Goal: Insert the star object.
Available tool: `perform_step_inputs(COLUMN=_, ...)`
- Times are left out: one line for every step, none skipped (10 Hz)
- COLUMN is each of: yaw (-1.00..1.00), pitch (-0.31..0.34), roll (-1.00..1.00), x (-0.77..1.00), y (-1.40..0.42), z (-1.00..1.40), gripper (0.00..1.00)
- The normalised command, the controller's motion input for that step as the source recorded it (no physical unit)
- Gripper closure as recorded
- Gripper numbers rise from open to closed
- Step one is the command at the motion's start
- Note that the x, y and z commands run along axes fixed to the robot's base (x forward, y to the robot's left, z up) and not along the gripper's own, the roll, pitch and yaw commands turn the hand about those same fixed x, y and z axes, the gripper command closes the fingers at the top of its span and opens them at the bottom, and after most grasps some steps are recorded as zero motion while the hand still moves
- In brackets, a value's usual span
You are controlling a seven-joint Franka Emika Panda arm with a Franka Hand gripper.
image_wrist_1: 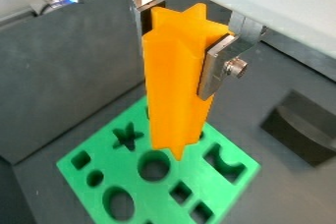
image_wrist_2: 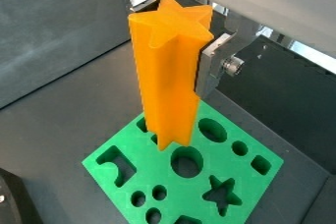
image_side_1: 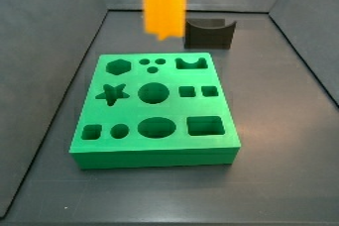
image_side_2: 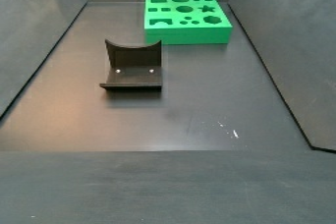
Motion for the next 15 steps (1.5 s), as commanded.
perform_step_inputs(yaw=0.20, pitch=-0.121, roll=0.02, x=-0.64, y=0.00, z=-0.82, gripper=1.00)
perform_step_inputs(yaw=0.18, pitch=-0.120, roll=0.04, x=-0.72, y=0.00, z=-0.82, gripper=1.00)
perform_step_inputs(yaw=0.13, pitch=-0.076, roll=0.03, x=-0.72, y=-0.05, z=-0.85, gripper=1.00)
perform_step_inputs(yaw=0.00, pitch=-0.021, roll=0.00, x=-0.49, y=-0.13, z=-0.72, gripper=1.00)
perform_step_inputs(yaw=0.00, pitch=-0.001, roll=0.00, x=-0.31, y=-0.14, z=-0.47, gripper=1.00)
perform_step_inputs(yaw=0.00, pitch=0.000, roll=0.00, x=-0.15, y=-0.19, z=-0.27, gripper=1.00)
perform_step_inputs(yaw=0.00, pitch=0.000, roll=0.00, x=-0.10, y=-0.22, z=-0.25, gripper=1.00)
perform_step_inputs(yaw=-0.06, pitch=0.000, roll=0.00, x=-0.16, y=-0.24, z=-0.38, gripper=1.00)
perform_step_inputs(yaw=-0.02, pitch=0.000, roll=0.00, x=-0.15, y=-0.18, z=-0.35, gripper=1.00)
perform_step_inputs(yaw=0.30, pitch=0.000, roll=0.00, x=-0.18, y=-0.04, z=-0.09, gripper=1.00)
perform_step_inputs(yaw=0.61, pitch=-0.033, roll=0.00, x=-0.18, y=-0.02, z=-0.03, gripper=1.00)
perform_step_inputs(yaw=0.87, pitch=-0.064, roll=0.03, x=-0.19, y=0.00, z=-0.07, gripper=1.00)
perform_step_inputs(yaw=0.92, pitch=-0.056, roll=0.11, x=-0.16, y=0.00, z=-0.14, gripper=1.00)
perform_step_inputs(yaw=0.91, pitch=-0.064, roll=0.14, x=-0.18, y=0.00, z=-0.15, gripper=1.00)
perform_step_inputs(yaw=0.86, pitch=-0.060, roll=0.12, x=-0.07, y=0.00, z=-0.13, gripper=1.00)
